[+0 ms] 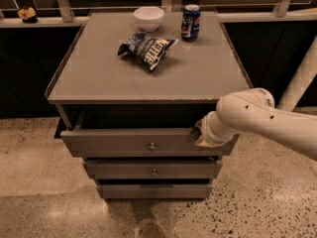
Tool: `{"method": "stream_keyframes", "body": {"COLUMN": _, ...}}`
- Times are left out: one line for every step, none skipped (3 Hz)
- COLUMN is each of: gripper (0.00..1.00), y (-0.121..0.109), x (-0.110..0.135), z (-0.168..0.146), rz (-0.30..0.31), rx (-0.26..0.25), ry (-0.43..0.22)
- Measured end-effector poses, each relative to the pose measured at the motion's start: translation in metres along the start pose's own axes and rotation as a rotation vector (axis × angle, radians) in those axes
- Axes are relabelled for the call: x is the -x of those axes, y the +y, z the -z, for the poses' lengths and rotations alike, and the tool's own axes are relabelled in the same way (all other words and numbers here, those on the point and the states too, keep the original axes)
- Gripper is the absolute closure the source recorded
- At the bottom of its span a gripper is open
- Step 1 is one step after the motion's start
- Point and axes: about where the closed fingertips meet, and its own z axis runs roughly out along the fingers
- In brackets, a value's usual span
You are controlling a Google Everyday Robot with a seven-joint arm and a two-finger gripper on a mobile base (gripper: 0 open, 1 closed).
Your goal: Open top drawer
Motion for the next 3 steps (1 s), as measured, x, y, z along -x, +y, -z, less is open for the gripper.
{"method": "stream_keyframes", "body": {"gripper": 1.0, "y": 0.008, "x": -0.002, "z": 0.004, "rz": -0.005, "rx": 0.001, "ry": 0.005}}
{"method": "stream_keyframes", "body": {"gripper": 1.0, "y": 0.009, "x": -0.002, "z": 0.004, "rz": -0.005, "rx": 0.001, "ry": 0.004}}
{"method": "stream_keyframes", "body": {"gripper": 1.0, "y": 0.023, "x": -0.007, "z": -0.001, "rz": 0.025, "rx": 0.003, "ry": -0.003}}
